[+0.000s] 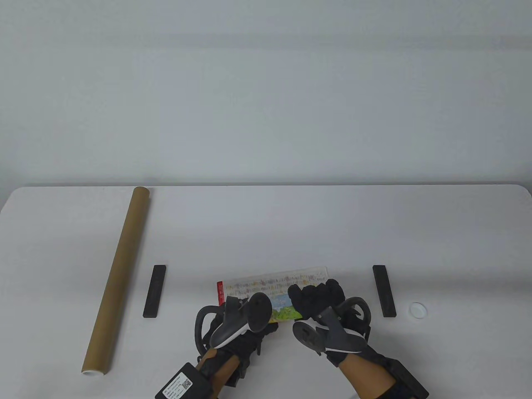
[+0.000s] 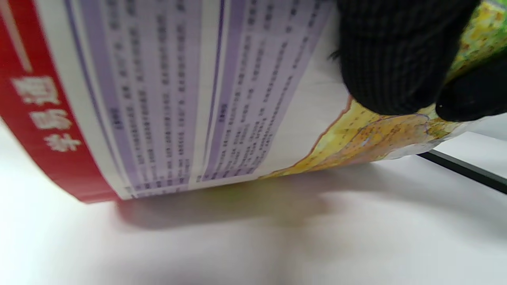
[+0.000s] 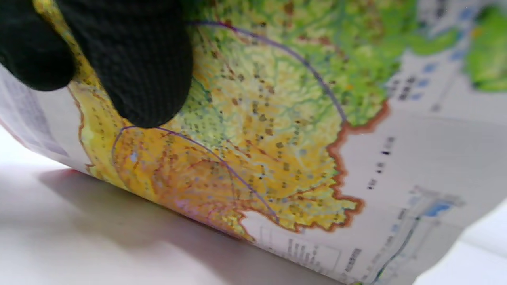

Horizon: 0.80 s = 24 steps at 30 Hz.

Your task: Roll up map and store in mailing tube

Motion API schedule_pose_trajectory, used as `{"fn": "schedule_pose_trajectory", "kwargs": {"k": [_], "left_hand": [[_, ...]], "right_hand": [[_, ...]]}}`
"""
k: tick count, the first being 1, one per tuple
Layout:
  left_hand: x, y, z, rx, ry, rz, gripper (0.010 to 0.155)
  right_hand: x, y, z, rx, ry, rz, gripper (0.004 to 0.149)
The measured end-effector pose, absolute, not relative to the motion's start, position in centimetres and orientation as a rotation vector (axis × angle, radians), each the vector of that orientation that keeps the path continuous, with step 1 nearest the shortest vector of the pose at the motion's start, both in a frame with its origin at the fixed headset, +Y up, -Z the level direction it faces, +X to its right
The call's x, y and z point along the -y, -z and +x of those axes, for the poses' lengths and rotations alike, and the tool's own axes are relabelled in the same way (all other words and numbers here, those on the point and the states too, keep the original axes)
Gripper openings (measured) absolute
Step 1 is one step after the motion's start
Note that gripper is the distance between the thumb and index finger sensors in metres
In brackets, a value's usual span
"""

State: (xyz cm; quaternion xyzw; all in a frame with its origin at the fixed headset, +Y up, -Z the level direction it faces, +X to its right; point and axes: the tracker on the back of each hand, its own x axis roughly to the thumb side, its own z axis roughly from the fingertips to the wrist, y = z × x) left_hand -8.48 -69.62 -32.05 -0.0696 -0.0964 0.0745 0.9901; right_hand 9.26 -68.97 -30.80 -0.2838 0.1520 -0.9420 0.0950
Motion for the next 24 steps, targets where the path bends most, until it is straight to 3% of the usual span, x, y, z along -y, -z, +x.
{"fn": "schedule_pose_trajectory", "kwargs": {"k": [6, 17, 20, 24], "left_hand": [[69.7, 31.8, -8.3, 0.200, -0.112, -0.101, 0.050], [68.4, 29.6, -6.3, 0.243, 0.174, 0.266, 0.064], [68.2, 29.3, -6.1, 0.248, 0.229, 0.325, 0.064], [68.1, 29.2, -6.1, 0.229, 0.235, 0.331, 0.059]], "right_hand": [[69.2, 31.1, 9.2, -0.415, 2.821, -0.846, 0.059], [69.3, 32.8, 11.0, -0.147, 3.144, -0.840, 0.052], [69.4, 33.1, 11.3, -0.038, 3.209, -0.893, 0.052], [69.4, 33.1, 11.2, -0.046, 3.198, -0.917, 0.054]]}}
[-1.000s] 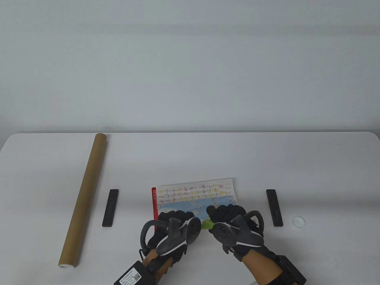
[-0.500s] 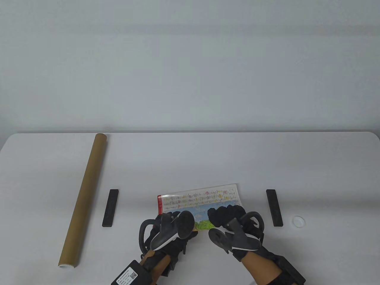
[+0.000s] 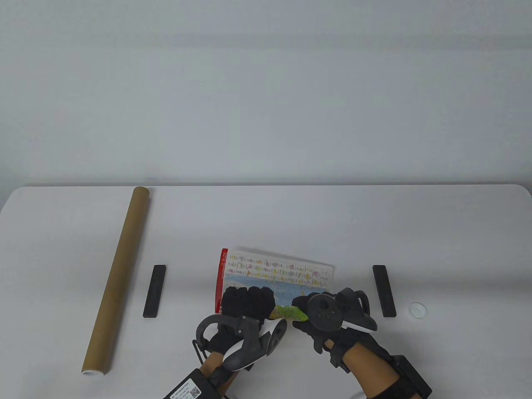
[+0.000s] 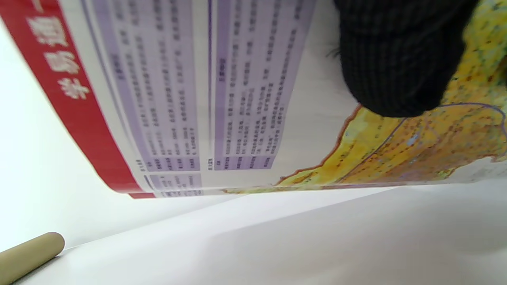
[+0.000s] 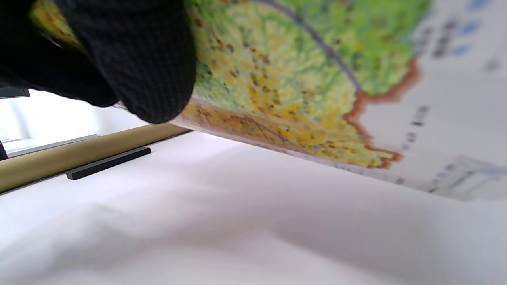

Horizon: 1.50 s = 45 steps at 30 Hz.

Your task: Roll up map and store in mailing tube

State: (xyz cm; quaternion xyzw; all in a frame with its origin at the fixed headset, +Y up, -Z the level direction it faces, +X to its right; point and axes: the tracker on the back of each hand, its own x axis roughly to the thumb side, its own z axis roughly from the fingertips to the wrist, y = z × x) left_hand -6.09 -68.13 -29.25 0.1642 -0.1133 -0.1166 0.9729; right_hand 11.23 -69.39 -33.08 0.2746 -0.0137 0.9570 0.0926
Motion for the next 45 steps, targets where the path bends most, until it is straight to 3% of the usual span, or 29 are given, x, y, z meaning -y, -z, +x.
{"fn": "schedule_pose_trajectory", "kwargs": {"k": [6, 19, 25, 33, 39, 45], "left_hand": [[68.2, 29.7, -6.4, 0.213, 0.163, 0.234, 0.050], [69.5, 32.0, -8.7, 0.156, -0.208, -0.155, 0.048], [69.7, 31.7, -8.5, 0.170, -0.169, -0.084, 0.050], [68.7, 29.8, -6.6, 0.200, 0.118, 0.185, 0.057], [68.2, 29.2, -6.4, 0.234, 0.192, 0.341, 0.059], [68.3, 29.7, -6.7, 0.224, 0.172, 0.308, 0.053]], "right_hand": [[69.1, 32.2, 10.6, 0.210, -2.959, 0.865, 0.059], [68.6, 30.5, 9.4, 0.557, -3.138, 0.972, 0.064], [68.7, 30.7, 9.2, 0.537, -3.150, 0.954, 0.054], [68.8, 32.0, 10.3, 0.309, -3.037, 0.834, 0.049], [68.9, 32.5, 11.0, 0.162, -2.898, 0.807, 0.049], [68.6, 31.9, 10.5, 0.270, -2.955, 0.853, 0.055]]}}
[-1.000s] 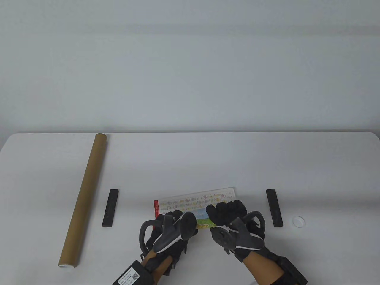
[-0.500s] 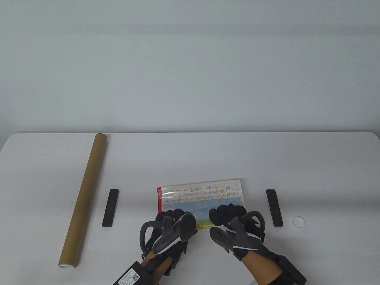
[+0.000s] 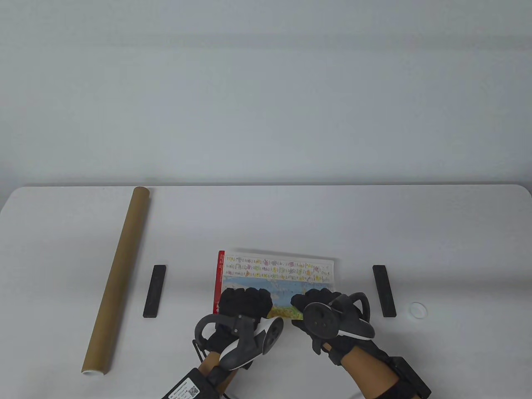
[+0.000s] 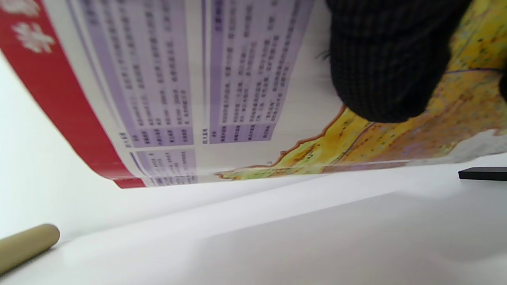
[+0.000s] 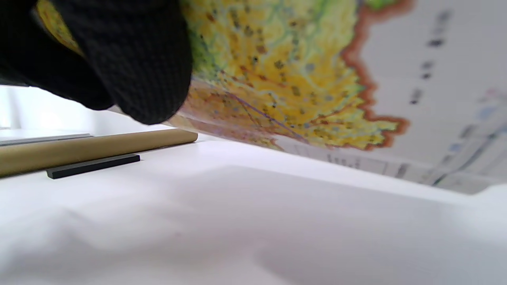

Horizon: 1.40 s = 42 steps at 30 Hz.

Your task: Roll up map and store in mailing tube

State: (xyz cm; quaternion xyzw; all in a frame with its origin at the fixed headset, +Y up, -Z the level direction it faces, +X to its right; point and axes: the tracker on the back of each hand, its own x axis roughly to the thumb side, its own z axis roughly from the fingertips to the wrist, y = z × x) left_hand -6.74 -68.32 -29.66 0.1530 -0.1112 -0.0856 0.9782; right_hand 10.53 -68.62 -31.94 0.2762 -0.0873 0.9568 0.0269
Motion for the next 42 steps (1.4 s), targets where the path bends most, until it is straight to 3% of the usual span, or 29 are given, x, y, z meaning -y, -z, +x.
{"fn": "schedule_pose_trajectory", "kwargs": {"k": [9, 15, 25, 32, 36, 42], "left_hand": [[68.7, 31.1, -8.0, 0.174, -0.051, 0.063, 0.050], [69.3, 31.8, -8.5, 0.185, -0.177, -0.083, 0.045], [68.6, 29.9, -6.9, 0.190, 0.082, 0.209, 0.061], [68.2, 29.2, -6.3, 0.230, 0.202, 0.363, 0.063], [68.0, 29.2, -6.4, 0.221, 0.217, 0.362, 0.056], [68.1, 29.9, -6.9, 0.194, 0.132, 0.229, 0.049]], "right_hand": [[68.0, 30.3, 9.4, 0.620, -3.097, 0.924, 0.064], [68.0, 30.2, 9.1, 0.664, -3.153, 0.946, 0.061], [68.3, 31.6, 9.8, 0.448, -3.108, 0.837, 0.054], [68.7, 32.6, 11.0, 0.156, -2.909, 0.794, 0.053], [68.9, 32.7, 11.0, 0.116, -2.876, 0.811, 0.054], [68.5, 31.5, 10.3, 0.357, -2.991, 0.864, 0.062]]}}
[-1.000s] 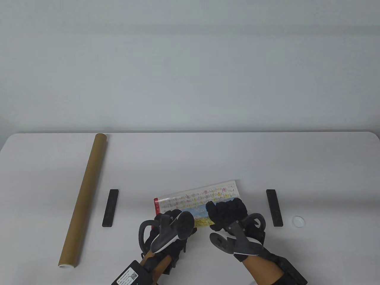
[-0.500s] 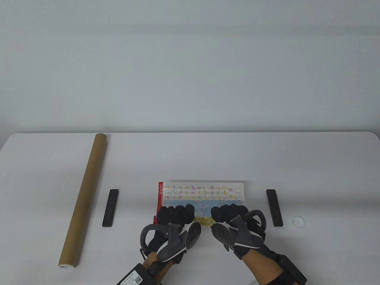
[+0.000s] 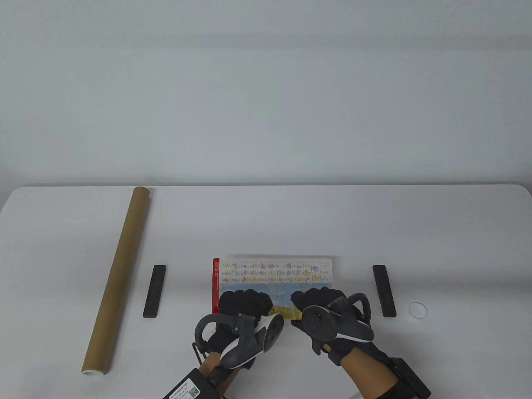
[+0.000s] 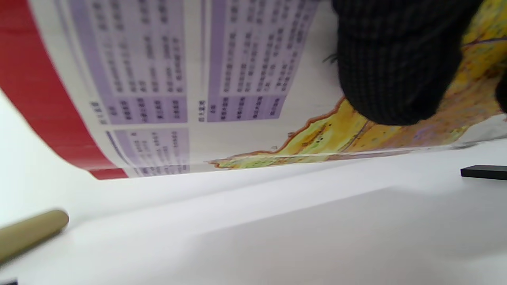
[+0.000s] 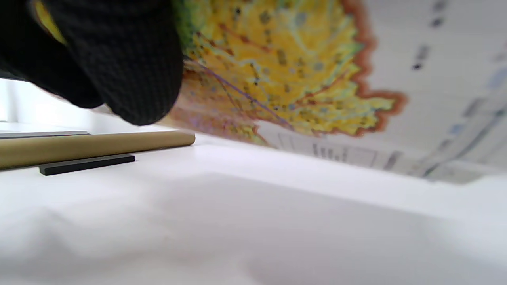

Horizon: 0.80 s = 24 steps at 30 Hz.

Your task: Roll up map and store in mailing tube

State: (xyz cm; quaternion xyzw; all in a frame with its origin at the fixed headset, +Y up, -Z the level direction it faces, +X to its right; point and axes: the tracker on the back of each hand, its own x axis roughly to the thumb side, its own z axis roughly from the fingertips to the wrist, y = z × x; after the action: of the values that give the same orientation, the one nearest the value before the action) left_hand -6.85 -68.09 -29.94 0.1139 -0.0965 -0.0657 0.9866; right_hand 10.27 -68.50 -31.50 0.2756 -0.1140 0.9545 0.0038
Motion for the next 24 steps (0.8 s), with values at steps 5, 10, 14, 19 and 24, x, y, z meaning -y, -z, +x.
{"fn": "schedule_pose_trajectory", "kwargs": {"k": [5, 10, 14, 19, 24], "left_hand": [[68.7, 31.2, -8.0, 0.156, -0.057, 0.009, 0.047], [69.4, 32.0, -8.9, 0.147, -0.181, -0.116, 0.045], [69.5, 31.5, -8.3, 0.178, -0.099, -0.012, 0.048], [68.9, 30.2, -7.1, 0.203, 0.101, 0.207, 0.061], [68.6, 29.5, -6.6, 0.254, 0.204, 0.361, 0.065]], "right_hand": [[68.3, 30.5, 9.4, 0.567, -3.107, 0.932, 0.069], [68.3, 30.1, 9.0, 0.624, -3.130, 0.968, 0.068], [68.6, 30.7, 9.1, 0.521, -3.133, 0.945, 0.059], [68.6, 31.7, 10.0, 0.353, -3.053, 0.847, 0.055], [68.9, 32.7, 11.1, 0.100, -2.877, 0.786, 0.054]]}}
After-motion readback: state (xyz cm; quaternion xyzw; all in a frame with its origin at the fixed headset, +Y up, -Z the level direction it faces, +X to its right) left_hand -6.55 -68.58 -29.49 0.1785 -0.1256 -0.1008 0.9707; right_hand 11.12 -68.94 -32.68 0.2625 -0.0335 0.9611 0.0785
